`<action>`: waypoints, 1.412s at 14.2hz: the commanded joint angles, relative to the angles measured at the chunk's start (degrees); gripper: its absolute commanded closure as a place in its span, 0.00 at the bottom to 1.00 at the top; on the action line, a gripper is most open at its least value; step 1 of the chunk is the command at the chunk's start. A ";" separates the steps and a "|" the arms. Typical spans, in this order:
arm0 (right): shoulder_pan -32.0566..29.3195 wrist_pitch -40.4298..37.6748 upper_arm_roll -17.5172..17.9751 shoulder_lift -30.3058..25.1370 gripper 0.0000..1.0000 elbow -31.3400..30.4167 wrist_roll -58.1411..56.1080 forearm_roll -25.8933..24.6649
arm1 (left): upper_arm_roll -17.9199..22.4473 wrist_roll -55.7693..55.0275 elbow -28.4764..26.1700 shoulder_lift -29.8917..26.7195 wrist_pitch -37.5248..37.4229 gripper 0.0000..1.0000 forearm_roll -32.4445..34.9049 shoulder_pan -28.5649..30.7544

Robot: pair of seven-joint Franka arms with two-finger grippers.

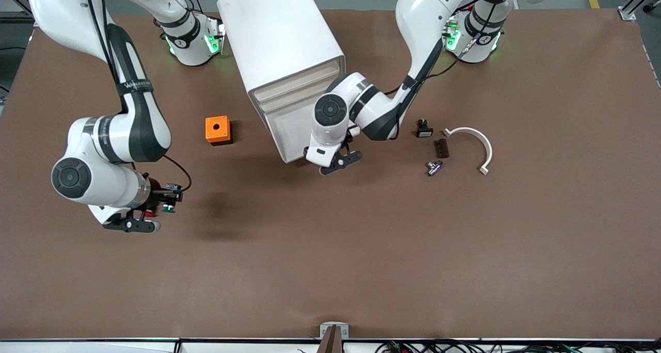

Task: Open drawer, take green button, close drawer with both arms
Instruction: 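Push the drawer closed with the left gripper while the right gripper carries the button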

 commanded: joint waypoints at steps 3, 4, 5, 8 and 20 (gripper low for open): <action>-3.24 6.67 1.11 4.95 0.90 0.46 -3.89 -0.96 | 0.04 -3.52 -0.53 0.49 0.79 0.00 -1.29 -3.48; -3.15 7.29 1.11 5.92 0.90 0.54 -3.89 -1.13 | 0.04 -4.39 -0.44 0.58 0.79 0.00 -1.29 -4.18; -3.24 7.56 1.11 6.45 0.90 0.63 -3.45 -1.75 | -0.05 -5.27 -0.44 0.58 0.79 0.00 -1.29 -4.97; -2.89 7.74 1.11 8.21 0.89 0.63 -1.44 -1.75 | -0.66 -6.95 -0.44 0.58 0.97 0.00 -2.16 -6.56; -2.27 12.66 1.20 10.06 0.81 -3.67 1.03 -1.93 | -2.60 -6.78 -0.44 1.28 6.15 0.00 -10.16 -7.62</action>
